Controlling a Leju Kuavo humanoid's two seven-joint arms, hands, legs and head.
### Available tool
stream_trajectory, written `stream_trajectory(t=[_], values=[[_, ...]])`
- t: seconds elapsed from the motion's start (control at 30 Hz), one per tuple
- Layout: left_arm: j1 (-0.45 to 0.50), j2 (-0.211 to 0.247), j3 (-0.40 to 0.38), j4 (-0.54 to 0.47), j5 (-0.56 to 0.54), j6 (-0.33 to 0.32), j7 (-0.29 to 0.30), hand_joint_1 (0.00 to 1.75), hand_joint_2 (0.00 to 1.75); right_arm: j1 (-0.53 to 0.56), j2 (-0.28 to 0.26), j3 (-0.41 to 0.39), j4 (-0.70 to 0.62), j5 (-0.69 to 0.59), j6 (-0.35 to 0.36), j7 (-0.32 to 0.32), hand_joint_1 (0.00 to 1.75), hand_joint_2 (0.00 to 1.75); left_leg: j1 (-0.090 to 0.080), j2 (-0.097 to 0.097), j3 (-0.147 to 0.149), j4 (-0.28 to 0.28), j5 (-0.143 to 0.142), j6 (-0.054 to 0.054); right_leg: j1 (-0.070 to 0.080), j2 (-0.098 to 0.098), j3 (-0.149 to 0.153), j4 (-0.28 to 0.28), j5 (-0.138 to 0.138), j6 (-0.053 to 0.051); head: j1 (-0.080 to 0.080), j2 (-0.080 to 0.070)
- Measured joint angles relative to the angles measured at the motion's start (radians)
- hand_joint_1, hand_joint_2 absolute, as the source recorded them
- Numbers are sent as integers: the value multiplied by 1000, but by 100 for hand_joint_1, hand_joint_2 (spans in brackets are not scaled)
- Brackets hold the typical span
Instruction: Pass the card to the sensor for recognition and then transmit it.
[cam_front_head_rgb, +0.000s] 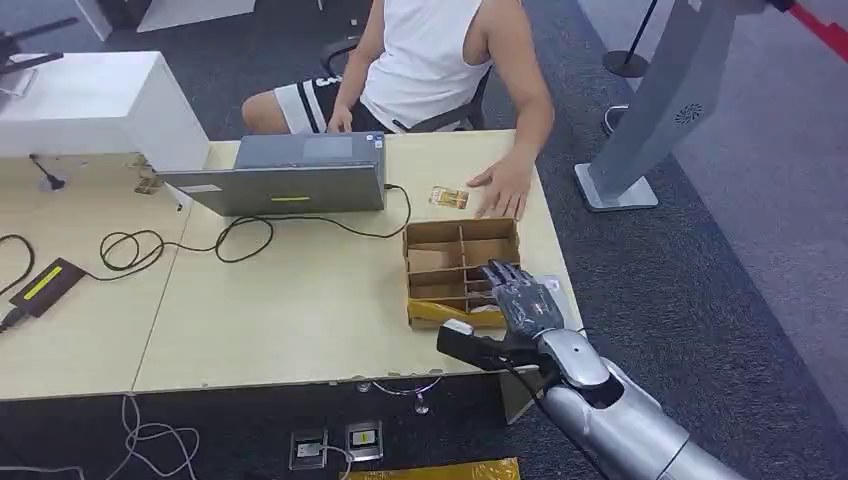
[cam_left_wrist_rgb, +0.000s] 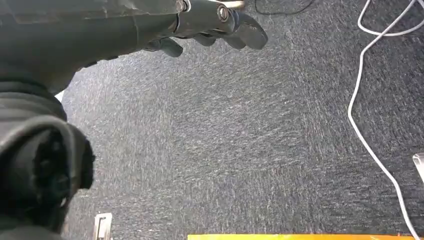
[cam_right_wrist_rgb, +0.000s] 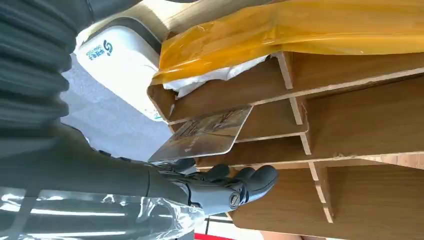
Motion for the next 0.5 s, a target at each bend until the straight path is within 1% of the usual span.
stream_trajectory(t=[0.27, 0.5], values=[[4, 0, 0, 0, 0, 2, 0, 0, 0, 0, 3, 0, 5, -1, -3, 1, 0, 175, 0, 0, 0, 0, 0, 0, 0, 0, 0, 0, 0, 0, 0, 0], [9, 0, 0, 0, 0, 2, 0, 0, 0, 0, 3, -3, 9, 0, -39, 37, 0, 175, 0, 0, 0, 0, 0, 0, 0, 0, 0, 0, 0, 0, 0, 0]])
